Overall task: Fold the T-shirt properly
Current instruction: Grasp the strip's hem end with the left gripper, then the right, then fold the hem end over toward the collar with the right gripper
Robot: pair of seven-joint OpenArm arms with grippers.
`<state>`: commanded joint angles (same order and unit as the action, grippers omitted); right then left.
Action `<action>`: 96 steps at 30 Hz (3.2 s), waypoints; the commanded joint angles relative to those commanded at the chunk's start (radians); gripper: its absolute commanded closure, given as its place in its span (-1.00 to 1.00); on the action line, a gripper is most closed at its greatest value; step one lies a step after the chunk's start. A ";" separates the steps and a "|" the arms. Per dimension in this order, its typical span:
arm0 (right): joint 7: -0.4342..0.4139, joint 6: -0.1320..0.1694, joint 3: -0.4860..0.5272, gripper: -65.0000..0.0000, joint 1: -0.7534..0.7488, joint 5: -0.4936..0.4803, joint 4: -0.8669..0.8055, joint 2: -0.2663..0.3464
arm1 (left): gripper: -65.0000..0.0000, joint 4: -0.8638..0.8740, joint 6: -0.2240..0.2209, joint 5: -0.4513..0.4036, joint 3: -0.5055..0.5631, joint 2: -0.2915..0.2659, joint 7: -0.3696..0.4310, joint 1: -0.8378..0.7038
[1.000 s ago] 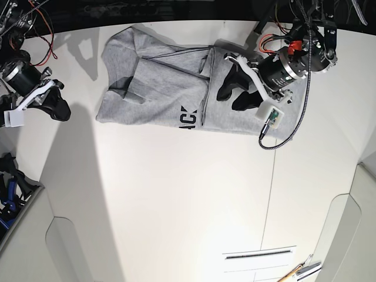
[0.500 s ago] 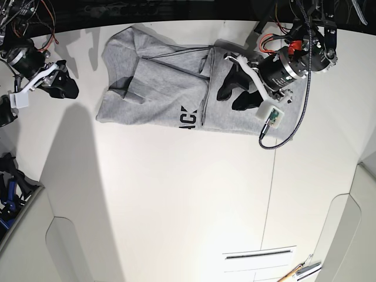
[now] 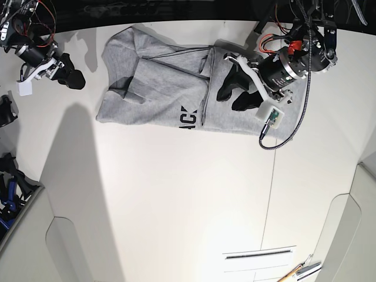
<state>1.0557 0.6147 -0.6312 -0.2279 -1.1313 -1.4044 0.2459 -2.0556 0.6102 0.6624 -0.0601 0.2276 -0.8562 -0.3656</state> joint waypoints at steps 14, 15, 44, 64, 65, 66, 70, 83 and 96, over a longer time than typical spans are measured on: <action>-0.034 0.000 0.265 -0.10 0.074 0.086 0.000 -0.126 | 0.02 0.000 0.000 0.006 0.000 0.000 -0.004 0.000; -0.034 0.000 0.274 -0.10 0.076 0.088 0.000 -0.136 | 0.02 0.000 0.000 0.006 0.000 0.000 -0.005 0.000; -0.119 -0.001 0.342 1.00 0.158 0.261 -0.020 -0.058 | 0.02 0.000 0.020 0.170 -0.148 0.001 -0.029 0.003; 0.002 -0.009 0.231 1.00 0.433 0.158 -0.077 0.178 | 0.02 0.067 0.060 0.313 -0.333 -0.001 -0.134 -0.026; 0.005 -0.009 0.239 1.00 0.436 0.159 -0.097 0.154 | 0.02 0.084 0.060 0.313 -0.333 -0.001 -0.132 -0.025; 0.005 -0.009 0.252 1.00 0.436 0.159 -0.124 0.127 | 0.02 0.101 0.060 0.313 -0.333 -0.001 -0.131 -0.026; 0.015 -0.016 0.346 1.00 0.435 0.204 -0.241 -0.017 | 0.02 0.194 0.060 0.313 -0.330 -0.001 -0.131 -0.025; -0.080 -0.027 0.943 -0.05 0.410 0.499 -0.065 -0.349 | 0.02 0.322 0.060 0.323 -0.266 -0.043 -0.128 -0.019; -0.020 -0.031 0.953 -0.11 0.431 0.539 -0.379 -0.336 | 0.12 0.293 0.088 0.461 -0.416 -0.045 -0.265 -0.021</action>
<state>1.0355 0.5838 0.3222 0.2028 -0.5919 -1.7832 -0.0898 -1.7626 0.6981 1.1236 -0.4759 0.1829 -1.1213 -0.3862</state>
